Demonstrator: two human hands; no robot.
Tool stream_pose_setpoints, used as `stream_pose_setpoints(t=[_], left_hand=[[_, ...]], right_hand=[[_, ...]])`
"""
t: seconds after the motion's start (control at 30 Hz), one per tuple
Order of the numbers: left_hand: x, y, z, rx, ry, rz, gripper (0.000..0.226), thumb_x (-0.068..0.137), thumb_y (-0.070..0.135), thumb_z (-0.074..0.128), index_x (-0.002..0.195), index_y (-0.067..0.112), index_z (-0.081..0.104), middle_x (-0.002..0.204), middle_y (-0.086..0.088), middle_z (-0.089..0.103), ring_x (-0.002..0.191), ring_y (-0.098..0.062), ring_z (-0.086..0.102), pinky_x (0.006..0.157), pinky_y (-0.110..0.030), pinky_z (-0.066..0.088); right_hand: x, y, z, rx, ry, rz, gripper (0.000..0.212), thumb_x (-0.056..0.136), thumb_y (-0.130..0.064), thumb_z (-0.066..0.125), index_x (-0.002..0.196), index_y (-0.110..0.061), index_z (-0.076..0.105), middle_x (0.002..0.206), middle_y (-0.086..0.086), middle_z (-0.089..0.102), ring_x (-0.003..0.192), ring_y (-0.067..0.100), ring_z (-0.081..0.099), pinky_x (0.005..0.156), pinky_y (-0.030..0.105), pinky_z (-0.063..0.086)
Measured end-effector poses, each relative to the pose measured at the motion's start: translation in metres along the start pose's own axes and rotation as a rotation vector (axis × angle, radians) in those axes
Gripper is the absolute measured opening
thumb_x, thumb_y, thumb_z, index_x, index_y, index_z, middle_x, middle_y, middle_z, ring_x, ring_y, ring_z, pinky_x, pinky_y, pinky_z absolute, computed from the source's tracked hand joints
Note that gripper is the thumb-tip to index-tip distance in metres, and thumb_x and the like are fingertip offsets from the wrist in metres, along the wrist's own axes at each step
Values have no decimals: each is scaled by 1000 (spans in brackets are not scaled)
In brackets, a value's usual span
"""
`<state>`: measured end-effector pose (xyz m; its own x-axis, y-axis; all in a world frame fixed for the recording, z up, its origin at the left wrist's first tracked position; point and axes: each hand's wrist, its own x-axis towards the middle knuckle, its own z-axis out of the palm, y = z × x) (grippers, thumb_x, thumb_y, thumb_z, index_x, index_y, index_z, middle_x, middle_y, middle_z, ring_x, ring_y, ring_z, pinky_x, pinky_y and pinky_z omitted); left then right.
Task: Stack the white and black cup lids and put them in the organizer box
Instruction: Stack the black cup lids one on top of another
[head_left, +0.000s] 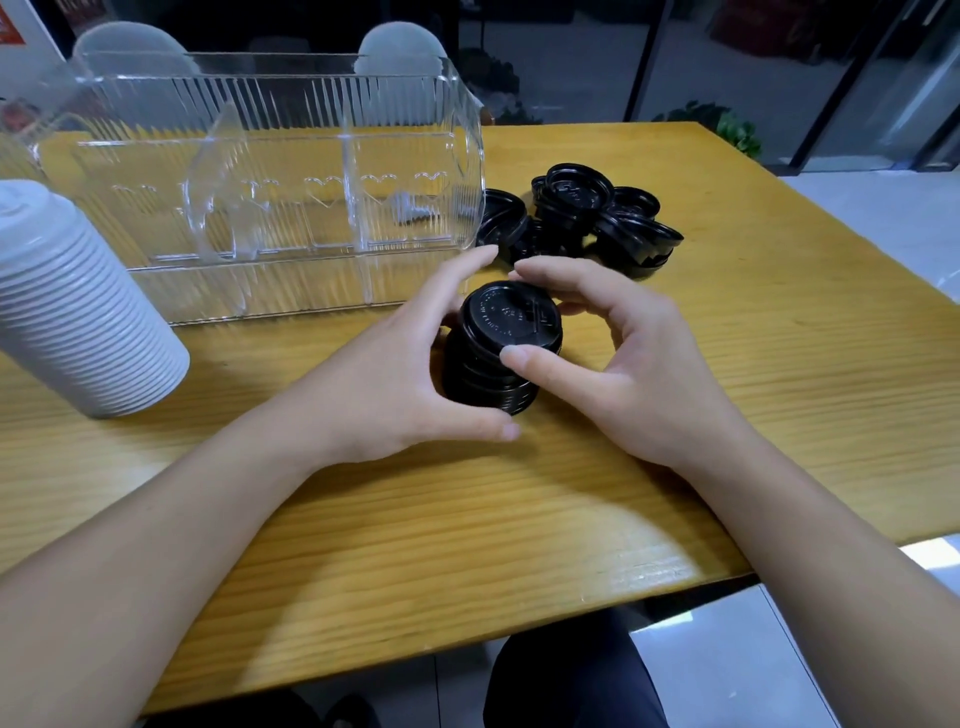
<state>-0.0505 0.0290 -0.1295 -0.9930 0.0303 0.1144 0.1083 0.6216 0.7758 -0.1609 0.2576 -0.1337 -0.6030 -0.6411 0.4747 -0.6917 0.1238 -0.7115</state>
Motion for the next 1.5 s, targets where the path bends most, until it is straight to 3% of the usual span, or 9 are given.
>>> stream_pose_setpoints(t=[0.13, 0.3, 0.47, 0.6, 0.77, 1.0, 1.17, 1.4, 1.5], left_hand=[[-1, 3, 2, 0, 0, -1, 134, 77, 43, 106, 175, 59, 15, 145, 29, 68, 146, 13, 53, 121, -20, 39], [0, 1, 2, 5, 8, 2, 135, 77, 45, 106, 175, 60, 15, 144, 23, 73, 140, 5, 64, 122, -24, 41], [-1, 1, 2, 26, 11, -11, 135, 77, 44, 106, 175, 61, 14, 142, 29, 71, 139, 10, 61, 118, -18, 39], [-1, 2, 2, 38, 8, -13, 133, 78, 44, 105, 174, 61, 15, 143, 27, 72, 140, 7, 62, 123, -27, 41], [-2, 7, 2, 63, 28, -30, 138, 77, 45, 105, 173, 65, 8, 140, 24, 72, 139, 5, 62, 119, -22, 40], [-3, 12, 0, 65, 30, -28, 149, 74, 46, 107, 172, 70, -3, 137, 23, 77, 143, -4, 64, 132, -45, 40], [-3, 10, 0, 102, 40, -26, 154, 72, 48, 108, 171, 69, -8, 136, 28, 77, 143, 0, 64, 126, -30, 39], [-1, 3, 0, 157, 4, 3, 131, 69, 62, 104, 174, 58, 26, 152, 35, 60, 152, 13, 47, 125, -19, 38], [-1, 5, 1, 142, -18, 60, 109, 77, 60, 100, 169, 48, 44, 157, 30, 61, 149, 6, 54, 123, -29, 47]], right_hand=[[-1, -1, 1, -7, -53, 18, 59, 94, -30, 90, 148, -19, 68, 141, -13, 74, 135, 14, 68, 112, 43, 53], [-2, 0, 3, -20, -103, 21, 59, 93, -29, 91, 147, -19, 70, 141, -14, 74, 136, 12, 68, 112, 43, 53], [-2, 0, 0, -7, -132, 13, 61, 91, -26, 93, 147, -17, 70, 142, -13, 74, 137, 11, 67, 115, 43, 53], [-1, 1, -2, 18, -145, 28, 61, 90, -24, 95, 145, -17, 71, 139, -13, 75, 135, 9, 69, 116, 38, 53], [-1, 2, -3, 24, -144, 36, 61, 88, -26, 97, 143, -17, 73, 137, -12, 76, 133, 8, 70, 116, 35, 54], [0, 4, 0, 61, -121, 80, 66, 82, -31, 101, 141, -17, 75, 134, -12, 78, 131, 3, 71, 117, 35, 55], [-2, 1, 3, 0, -62, 90, 71, 76, -43, 103, 138, -19, 78, 129, -15, 80, 126, -2, 72, 113, 32, 57], [-1, 4, 4, 37, -117, 109, 68, 81, -39, 101, 140, -20, 74, 129, -13, 79, 127, 9, 73, 112, 39, 58], [-1, 4, 5, 37, -131, 107, 68, 82, -39, 100, 142, -22, 73, 132, -14, 78, 128, 9, 72, 112, 40, 58]])
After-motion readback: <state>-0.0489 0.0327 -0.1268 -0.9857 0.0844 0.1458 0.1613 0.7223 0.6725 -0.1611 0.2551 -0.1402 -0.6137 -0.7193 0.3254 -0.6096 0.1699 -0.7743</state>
